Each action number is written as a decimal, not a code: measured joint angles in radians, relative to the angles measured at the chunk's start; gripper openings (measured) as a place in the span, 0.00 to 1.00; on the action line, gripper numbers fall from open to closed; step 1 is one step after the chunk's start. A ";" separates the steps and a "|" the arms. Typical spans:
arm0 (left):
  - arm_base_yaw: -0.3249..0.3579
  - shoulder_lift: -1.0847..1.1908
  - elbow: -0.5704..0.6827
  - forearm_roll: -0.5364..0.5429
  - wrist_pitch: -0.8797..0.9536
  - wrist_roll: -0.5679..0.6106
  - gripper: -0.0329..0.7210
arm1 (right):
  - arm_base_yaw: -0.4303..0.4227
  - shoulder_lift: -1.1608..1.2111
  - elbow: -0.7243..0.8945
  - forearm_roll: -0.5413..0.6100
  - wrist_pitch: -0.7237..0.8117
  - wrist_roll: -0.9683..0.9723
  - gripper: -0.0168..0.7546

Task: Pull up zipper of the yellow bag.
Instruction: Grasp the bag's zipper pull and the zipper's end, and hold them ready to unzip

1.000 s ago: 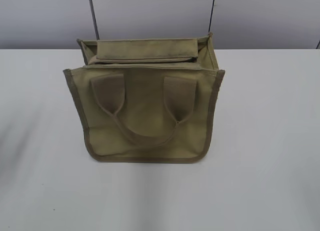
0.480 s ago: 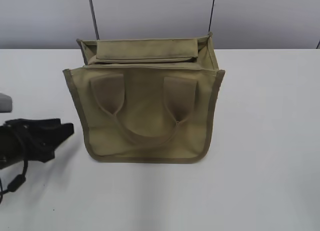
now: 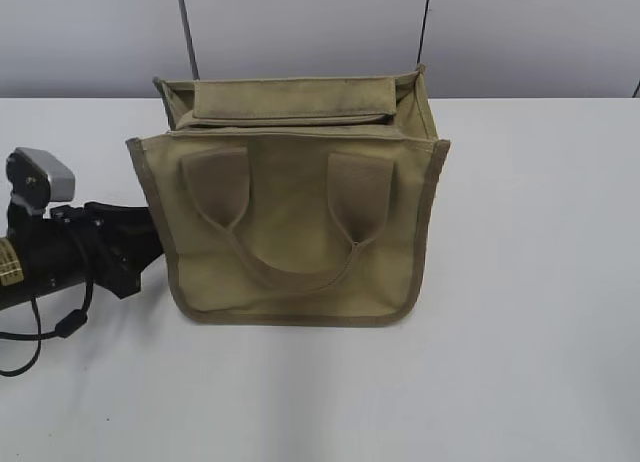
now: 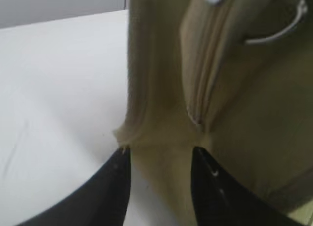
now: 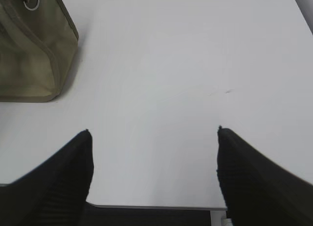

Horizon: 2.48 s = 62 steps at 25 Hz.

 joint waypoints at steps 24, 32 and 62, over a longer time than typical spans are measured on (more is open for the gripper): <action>-0.031 -0.001 -0.160 0.034 -0.005 -0.035 0.46 | 0.000 0.000 0.000 0.000 0.000 0.000 0.77; -0.031 -0.001 -0.223 0.043 0.022 -0.025 0.25 | 0.000 0.000 0.000 0.000 0.000 0.000 0.77; -0.031 -0.376 -0.223 0.159 0.458 -0.028 0.12 | 0.000 0.000 0.000 0.000 0.000 0.000 0.77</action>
